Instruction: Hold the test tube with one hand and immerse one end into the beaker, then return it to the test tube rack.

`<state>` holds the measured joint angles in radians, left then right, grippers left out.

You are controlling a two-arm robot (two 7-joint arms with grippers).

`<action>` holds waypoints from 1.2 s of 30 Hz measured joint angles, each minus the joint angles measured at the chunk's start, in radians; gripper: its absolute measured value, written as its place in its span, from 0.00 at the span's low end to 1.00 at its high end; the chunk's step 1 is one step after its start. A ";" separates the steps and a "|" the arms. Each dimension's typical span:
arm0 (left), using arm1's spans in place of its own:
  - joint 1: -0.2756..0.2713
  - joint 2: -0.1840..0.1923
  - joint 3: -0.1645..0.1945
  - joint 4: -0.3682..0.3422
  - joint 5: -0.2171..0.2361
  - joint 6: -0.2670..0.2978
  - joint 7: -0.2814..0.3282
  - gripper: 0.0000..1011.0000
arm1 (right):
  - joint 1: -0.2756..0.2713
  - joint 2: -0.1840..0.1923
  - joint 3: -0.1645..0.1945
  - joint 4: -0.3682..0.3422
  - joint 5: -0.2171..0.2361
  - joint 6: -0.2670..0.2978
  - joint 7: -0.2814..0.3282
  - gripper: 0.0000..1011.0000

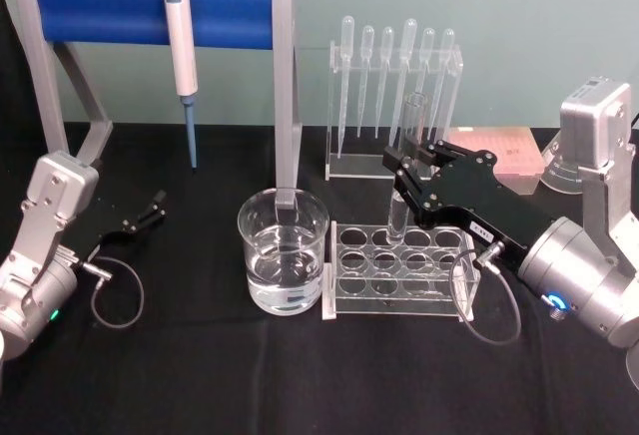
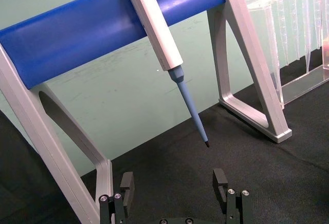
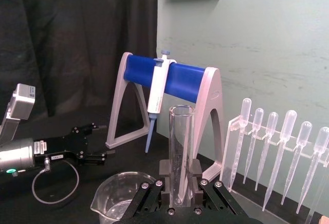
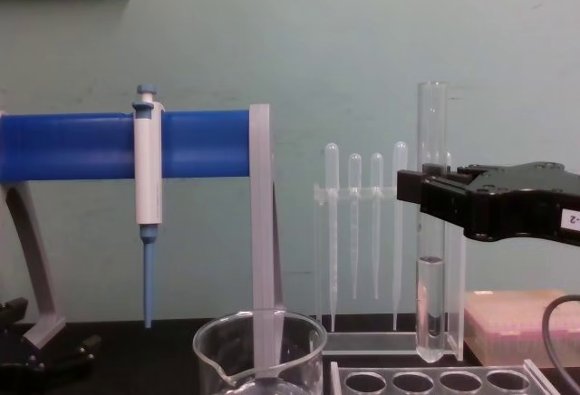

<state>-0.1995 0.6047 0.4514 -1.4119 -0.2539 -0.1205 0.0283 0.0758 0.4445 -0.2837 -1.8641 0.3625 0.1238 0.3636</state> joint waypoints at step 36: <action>0.000 0.000 0.000 0.000 0.000 0.000 0.000 0.99 | 0.000 0.000 0.000 0.000 0.000 0.000 0.000 0.23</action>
<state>-0.1995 0.6047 0.4513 -1.4120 -0.2539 -0.1206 0.0283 0.0759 0.4445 -0.2837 -1.8641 0.3625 0.1238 0.3635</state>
